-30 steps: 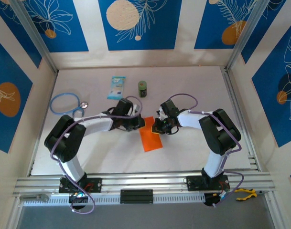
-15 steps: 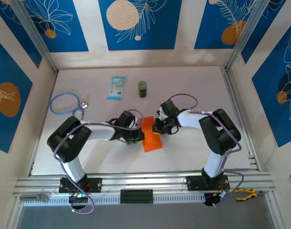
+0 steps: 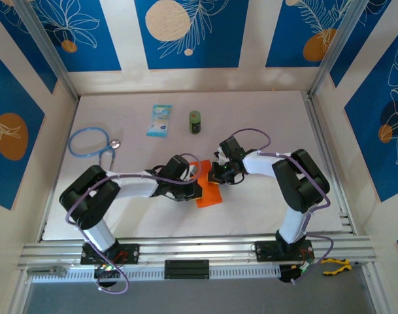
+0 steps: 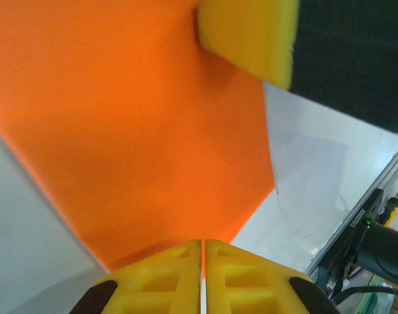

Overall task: Fold a paper plane with a square sheet of paper (pick it up from the middle)
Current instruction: First fold the square sheet of paper in half at the center of the table.

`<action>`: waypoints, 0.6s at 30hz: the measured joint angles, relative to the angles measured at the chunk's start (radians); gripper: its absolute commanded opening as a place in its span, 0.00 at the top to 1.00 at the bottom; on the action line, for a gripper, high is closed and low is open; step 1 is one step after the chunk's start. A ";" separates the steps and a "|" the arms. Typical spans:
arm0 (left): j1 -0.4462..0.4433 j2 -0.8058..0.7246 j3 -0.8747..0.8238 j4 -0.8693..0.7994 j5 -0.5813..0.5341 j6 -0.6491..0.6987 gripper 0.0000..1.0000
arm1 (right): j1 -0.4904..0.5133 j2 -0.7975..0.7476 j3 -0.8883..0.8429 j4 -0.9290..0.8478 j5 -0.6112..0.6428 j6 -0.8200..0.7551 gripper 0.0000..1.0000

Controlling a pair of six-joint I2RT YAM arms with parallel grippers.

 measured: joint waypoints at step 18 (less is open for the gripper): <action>-0.026 -0.043 -0.098 -0.029 0.017 0.041 0.90 | 0.000 -0.017 -0.023 0.008 0.003 0.005 1.00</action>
